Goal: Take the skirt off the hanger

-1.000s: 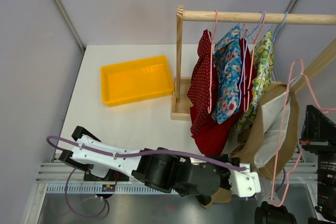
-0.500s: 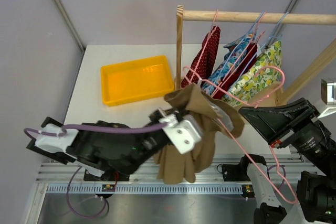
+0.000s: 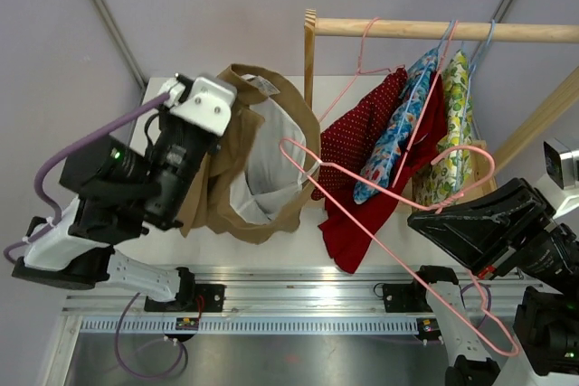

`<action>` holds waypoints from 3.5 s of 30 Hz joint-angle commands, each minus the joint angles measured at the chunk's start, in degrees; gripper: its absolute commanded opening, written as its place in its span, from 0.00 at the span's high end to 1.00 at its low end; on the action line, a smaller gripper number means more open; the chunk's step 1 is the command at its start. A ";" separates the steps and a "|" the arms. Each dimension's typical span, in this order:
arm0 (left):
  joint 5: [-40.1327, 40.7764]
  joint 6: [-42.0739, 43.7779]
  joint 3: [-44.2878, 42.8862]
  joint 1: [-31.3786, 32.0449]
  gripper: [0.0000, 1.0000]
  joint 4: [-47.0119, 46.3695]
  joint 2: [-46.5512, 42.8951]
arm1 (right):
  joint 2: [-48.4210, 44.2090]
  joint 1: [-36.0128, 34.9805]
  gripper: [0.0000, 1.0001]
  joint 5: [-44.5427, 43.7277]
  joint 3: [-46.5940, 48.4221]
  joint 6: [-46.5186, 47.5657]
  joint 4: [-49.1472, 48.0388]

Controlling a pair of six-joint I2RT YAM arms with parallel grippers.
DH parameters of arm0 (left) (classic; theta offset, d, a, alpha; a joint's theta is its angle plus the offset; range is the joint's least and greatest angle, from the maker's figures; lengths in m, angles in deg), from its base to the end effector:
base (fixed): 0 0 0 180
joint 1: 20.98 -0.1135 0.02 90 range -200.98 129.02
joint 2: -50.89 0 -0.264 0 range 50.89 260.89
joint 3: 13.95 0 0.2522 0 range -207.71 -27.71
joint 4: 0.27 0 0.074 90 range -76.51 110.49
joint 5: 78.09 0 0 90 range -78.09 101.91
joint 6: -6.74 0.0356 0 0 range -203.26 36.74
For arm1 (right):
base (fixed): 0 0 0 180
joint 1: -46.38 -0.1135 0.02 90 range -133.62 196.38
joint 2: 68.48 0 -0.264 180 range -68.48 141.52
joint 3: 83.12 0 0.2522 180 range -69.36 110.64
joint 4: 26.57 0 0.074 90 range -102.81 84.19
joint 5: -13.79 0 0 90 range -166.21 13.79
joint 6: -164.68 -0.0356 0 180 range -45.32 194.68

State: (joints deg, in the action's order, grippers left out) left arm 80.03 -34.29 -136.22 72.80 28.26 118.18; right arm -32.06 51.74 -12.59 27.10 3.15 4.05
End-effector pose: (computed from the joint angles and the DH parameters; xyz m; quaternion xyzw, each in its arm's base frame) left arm 0.0237 -0.1428 0.6024 0.2613 0.5905 0.0042 0.7635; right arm -0.0534 0.0370 0.5739 -0.1689 0.5652 0.6012 0.5391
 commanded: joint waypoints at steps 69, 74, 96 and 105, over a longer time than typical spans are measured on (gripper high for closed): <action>-51.06 -57.14 30.46 -78.66 0.01 11.51 9.35 | 14.83 -1.94 1.00 -66.51 39.41 48.68 48.16; -52.21 -57.85 30.72 -78.66 0.01 11.60 8.30 | 13.32 -1.94 1.00 -71.34 38.10 49.90 55.02; -54.76 -58.46 32.13 -78.57 0.01 10.99 5.93 | 21.49 -2.90 1.00 -87.53 19.02 66.78 23.75; -54.76 -57.94 32.31 -78.57 0.01 11.08 4.70 | 30.54 -2.73 1.00 -76.82 18.14 77.40 16.10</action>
State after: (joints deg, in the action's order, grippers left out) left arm 26.41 -92.27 -104.07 -5.97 42.07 125.30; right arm -3.27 49.36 -96.24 45.16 74.10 29.82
